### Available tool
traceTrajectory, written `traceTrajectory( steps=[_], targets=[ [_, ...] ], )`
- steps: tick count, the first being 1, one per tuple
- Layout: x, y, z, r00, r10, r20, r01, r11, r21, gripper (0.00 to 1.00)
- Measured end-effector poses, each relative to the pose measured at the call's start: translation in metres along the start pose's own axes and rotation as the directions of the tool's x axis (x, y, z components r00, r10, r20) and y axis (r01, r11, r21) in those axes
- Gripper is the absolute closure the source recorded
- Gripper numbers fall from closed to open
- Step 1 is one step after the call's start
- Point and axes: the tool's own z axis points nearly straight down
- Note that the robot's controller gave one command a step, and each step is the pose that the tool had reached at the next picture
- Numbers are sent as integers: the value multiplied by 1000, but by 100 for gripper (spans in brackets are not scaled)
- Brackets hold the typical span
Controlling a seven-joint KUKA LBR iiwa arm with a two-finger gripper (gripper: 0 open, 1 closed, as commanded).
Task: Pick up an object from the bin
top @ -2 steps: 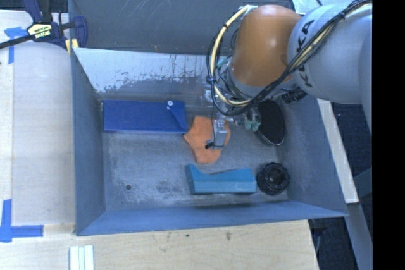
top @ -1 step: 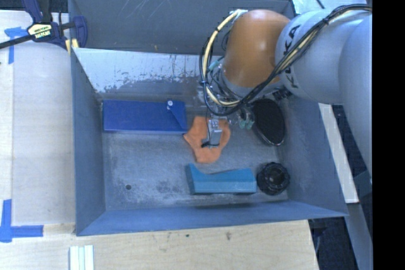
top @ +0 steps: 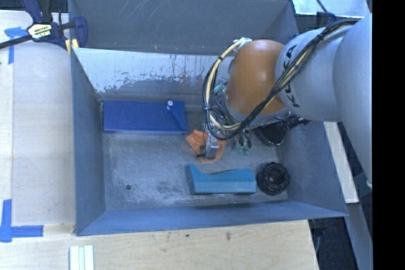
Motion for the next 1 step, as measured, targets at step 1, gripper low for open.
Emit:
traceTrajectory(
  steps=[1],
  targets=[
    [0,0,0,1000,0,0,0,1000,0,100]
  ],
)
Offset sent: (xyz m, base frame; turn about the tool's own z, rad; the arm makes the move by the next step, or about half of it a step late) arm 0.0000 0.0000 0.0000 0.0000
